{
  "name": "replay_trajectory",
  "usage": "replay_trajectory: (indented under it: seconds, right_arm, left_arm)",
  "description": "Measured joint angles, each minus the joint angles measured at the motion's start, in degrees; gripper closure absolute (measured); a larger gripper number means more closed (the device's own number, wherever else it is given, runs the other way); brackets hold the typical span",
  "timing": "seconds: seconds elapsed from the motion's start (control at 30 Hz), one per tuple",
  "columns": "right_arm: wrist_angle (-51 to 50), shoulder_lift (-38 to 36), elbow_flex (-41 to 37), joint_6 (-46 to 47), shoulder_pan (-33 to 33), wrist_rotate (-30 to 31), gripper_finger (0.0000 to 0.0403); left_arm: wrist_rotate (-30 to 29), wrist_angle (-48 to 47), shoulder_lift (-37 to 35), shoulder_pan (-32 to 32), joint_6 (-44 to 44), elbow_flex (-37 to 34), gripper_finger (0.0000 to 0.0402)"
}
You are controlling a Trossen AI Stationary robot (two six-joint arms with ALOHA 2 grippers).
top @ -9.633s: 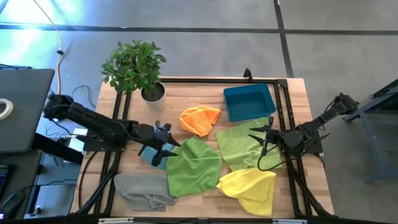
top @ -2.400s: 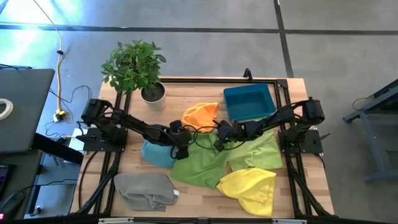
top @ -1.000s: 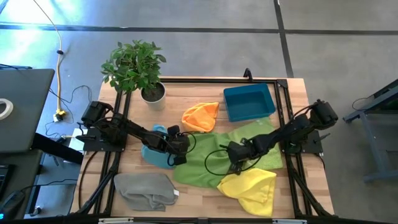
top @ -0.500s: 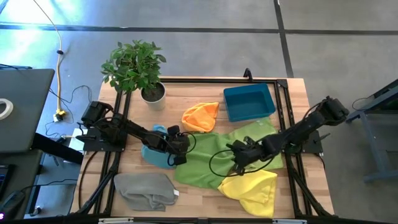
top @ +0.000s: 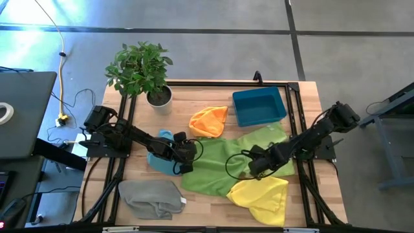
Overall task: Fold microfiber towels
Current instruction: Move the light green microfiber cloth to the middle right of the table, then move the yellow microfiber cloth to the bottom right of the table
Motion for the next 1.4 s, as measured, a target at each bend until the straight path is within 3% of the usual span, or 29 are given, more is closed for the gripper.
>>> replay_trajectory:
  seconds: [0.43,0.57,0.73,0.9,1.0,1.1,1.2,1.4]
  right_arm:
    - [-23.96,0.0,0.14,12.66,2.17,-22.06,0.0279]
    - [-27.53,0.0,4.0,13.99,2.73,-22.12,0.0279]
    - [-31.37,-0.04,14.36,15.63,2.73,-13.4,0.0279]
    - [-18.68,-0.09,21.84,16.93,4.46,7.21,0.0279]
    - [-5.14,-0.09,21.6,13.52,6.04,14.41,0.0279]
    - [7.04,1.31,19.96,11.15,7.29,15.32,0.0279]
    - [11.96,5.36,19.56,10.47,8.65,13.8,0.0279]
    - [17.16,14.29,19.51,10.27,10.5,1.06,0.0279]
  left_arm:
    - [-0.95,0.0,0.02,-0.04,0.02,0.0,0.0199]
    - [-1.09,0.09,0.02,-0.04,0.02,0.0,0.0199]
    - [-1.31,0.14,0.04,-0.04,0.02,0.0,0.0199]
    - [-1.48,0.26,0.04,-0.07,-0.43,-0.02,0.0199]
    - [-1.5,0.24,0.04,-0.07,-1.01,-0.02,0.0199]
    - [-1.51,0.24,0.04,-0.07,-1.01,-0.02,0.0199]
    - [-1.52,0.35,0.04,-0.07,-0.61,-0.04,0.0199]
    - [-1.7,0.74,0.04,-0.07,-0.37,-0.11,0.0199]
